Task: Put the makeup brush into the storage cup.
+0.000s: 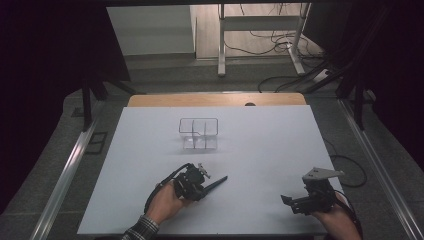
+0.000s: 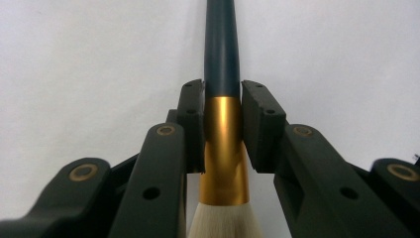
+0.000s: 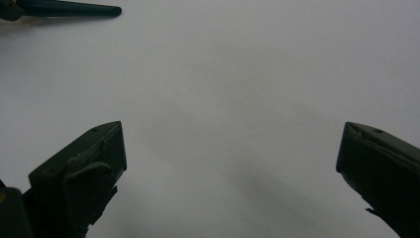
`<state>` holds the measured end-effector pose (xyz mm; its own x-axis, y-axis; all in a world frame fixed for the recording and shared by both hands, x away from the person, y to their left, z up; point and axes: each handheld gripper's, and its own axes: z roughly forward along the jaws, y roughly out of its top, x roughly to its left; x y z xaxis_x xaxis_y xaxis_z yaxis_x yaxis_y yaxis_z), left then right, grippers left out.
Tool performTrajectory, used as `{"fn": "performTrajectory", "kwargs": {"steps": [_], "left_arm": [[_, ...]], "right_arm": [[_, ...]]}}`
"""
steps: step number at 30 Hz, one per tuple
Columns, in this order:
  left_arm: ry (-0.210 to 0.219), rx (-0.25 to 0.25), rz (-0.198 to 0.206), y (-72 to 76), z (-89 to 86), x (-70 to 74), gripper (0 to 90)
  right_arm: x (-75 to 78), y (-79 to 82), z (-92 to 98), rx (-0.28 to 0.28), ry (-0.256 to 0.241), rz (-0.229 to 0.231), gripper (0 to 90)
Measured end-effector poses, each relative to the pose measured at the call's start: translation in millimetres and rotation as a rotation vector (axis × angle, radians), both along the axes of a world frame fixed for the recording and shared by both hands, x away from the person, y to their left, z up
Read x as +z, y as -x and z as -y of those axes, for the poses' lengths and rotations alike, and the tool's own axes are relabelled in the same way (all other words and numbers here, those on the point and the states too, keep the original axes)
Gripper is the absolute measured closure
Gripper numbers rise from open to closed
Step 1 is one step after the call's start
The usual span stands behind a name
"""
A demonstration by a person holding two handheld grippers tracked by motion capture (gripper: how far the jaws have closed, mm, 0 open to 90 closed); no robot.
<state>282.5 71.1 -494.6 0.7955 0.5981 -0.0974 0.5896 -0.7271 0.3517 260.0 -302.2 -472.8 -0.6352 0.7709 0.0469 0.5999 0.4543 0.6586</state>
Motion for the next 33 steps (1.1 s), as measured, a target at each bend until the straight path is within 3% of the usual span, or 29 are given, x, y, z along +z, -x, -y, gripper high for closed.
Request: {"fn": "performTrajectory", "kwargs": {"steps": [6, 9, 15, 33], "left_arm": [[0.042, 0.014, 0.024, 2.3, 0.1, 6.0, 73.1], [0.045, -0.015, 0.023, 4.1, 1.5, 9.9, 73.1], [0.056, -0.033, 0.071, 10.3, 5.2, 18.7, 73.1], [0.150, -0.042, 0.102, 23.9, 1.6, 33.3, 73.1]], "right_arm": [[0.0, -0.1, 0.1, 0.001, 0.001, -0.002, 0.0], [0.0, -0.2, 0.3, 0.001, 0.001, -0.003, 0.0], [0.0, -0.2, 0.3, 0.001, 0.000, -0.002, 0.0], [0.2, 0.3, -0.1, 0.001, -0.002, 0.002, 0.0]]}}
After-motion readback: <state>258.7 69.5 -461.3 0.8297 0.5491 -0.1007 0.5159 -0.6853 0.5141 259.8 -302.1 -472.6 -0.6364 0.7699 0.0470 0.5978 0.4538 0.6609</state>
